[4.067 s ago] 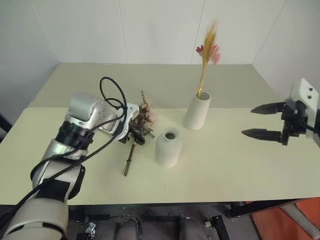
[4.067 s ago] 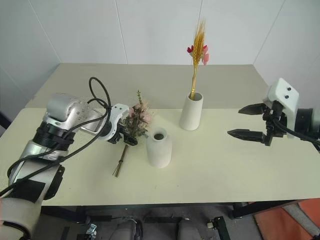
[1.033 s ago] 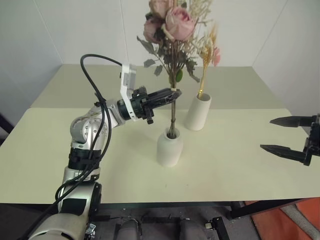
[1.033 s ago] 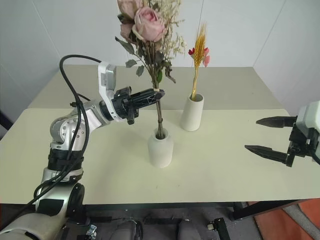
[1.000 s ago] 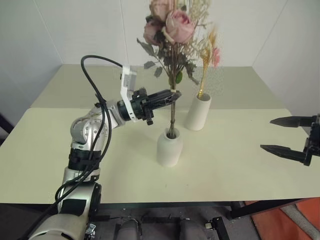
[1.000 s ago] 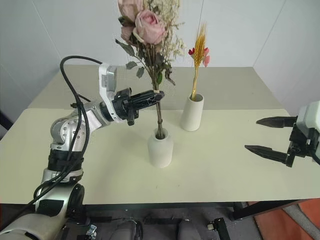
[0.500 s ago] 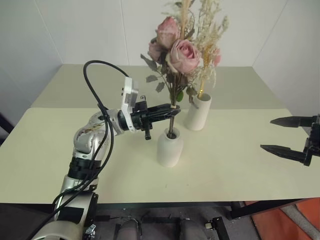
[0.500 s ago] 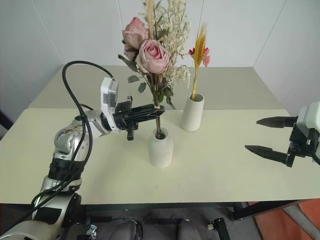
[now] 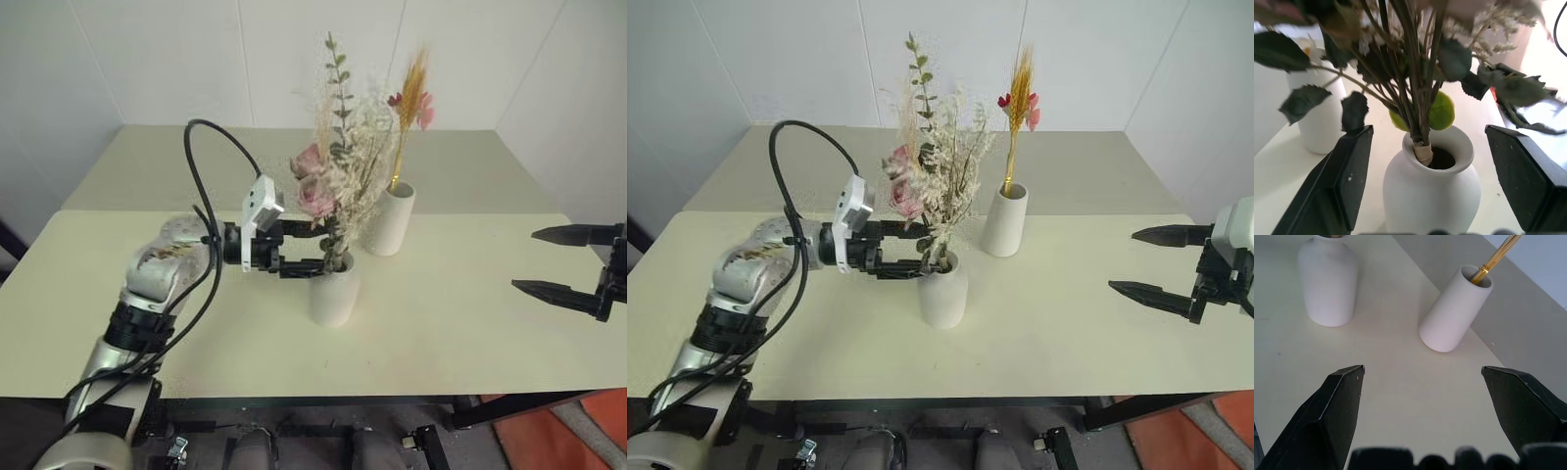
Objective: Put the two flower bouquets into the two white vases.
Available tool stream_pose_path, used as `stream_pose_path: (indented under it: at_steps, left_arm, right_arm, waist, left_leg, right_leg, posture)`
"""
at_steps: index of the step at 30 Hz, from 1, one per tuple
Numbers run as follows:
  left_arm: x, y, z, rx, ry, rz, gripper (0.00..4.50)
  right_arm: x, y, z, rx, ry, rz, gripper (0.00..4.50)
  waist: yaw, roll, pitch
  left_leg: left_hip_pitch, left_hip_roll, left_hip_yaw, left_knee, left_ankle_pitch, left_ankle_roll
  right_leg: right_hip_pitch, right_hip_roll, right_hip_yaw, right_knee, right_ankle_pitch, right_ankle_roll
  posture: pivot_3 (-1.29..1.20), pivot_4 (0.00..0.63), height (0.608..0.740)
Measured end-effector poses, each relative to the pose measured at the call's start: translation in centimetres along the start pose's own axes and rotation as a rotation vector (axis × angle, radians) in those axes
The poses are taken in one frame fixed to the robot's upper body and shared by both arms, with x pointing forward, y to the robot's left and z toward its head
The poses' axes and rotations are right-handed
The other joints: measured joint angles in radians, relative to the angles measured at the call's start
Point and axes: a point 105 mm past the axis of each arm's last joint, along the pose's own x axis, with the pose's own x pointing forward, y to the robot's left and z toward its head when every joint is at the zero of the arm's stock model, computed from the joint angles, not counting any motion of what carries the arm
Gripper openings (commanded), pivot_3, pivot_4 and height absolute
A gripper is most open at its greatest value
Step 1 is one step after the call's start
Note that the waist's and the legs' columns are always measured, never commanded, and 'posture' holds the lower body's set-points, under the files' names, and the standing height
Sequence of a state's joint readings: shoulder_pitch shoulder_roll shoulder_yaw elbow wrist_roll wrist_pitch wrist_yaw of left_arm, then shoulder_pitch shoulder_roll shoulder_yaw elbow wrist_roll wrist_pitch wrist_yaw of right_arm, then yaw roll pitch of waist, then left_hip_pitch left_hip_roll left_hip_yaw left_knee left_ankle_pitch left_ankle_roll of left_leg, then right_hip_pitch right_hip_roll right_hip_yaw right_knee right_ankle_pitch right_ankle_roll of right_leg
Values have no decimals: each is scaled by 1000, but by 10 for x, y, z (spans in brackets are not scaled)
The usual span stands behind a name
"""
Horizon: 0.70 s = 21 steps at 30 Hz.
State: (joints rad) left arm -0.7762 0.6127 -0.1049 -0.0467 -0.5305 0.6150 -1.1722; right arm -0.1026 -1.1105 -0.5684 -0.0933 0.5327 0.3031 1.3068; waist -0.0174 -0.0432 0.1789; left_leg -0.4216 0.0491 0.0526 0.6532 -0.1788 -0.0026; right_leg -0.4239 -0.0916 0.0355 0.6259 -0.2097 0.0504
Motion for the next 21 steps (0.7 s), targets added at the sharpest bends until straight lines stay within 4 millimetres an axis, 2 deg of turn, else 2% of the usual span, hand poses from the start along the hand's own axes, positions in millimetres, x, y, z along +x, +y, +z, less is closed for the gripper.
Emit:
stream_pose_path:
  at_steps: [5,11,14,16,21]
  left_arm:
    - [-40,2,10,71,77,56,3923]
    - [-108,-13,1,168,234,122,3923]
    - [-150,-12,21,223,238,264,3923]
    - [-169,-17,37,283,233,330,3923]
    - [-198,-31,48,326,238,457,3923]
  right_arm:
    - [0,-2,-1,1,-2,-3,4500]
    - [-2,-6,-1,6,-3,-5,4500]
    - [-4,-10,-1,-2,-9,-7,4500]
    - [-5,-14,-2,-1,-9,-13,4500]
    - [-2,-24,-8,1,-7,-25,4500]
  waist:
    - [-2,0,0]
    - [-1,0,0]
    - [3,0,0]
    - [4,0,0]
    - [3,1,0]
  left_leg:
    - [1,0,0,0,0,0]
    - [0,1,1,-2,0,0]
    - [0,2,2,-2,0,0]
    - [0,2,3,-3,0,0]
    - [1,3,4,-3,0,0]
  right_leg:
    - [0,0,0,0,-1,-1]
    - [-2,0,0,0,-4,-6]
    - [-2,-1,-1,-1,-4,-7]
    - [-2,-1,-1,-2,-4,-7]
    - [-2,-1,-1,-1,-4,-7]
  posture:
    - [0,150,740]
    - [0,150,740]
    - [0,150,740]
    - [0,150,740]
    - [0,150,740]
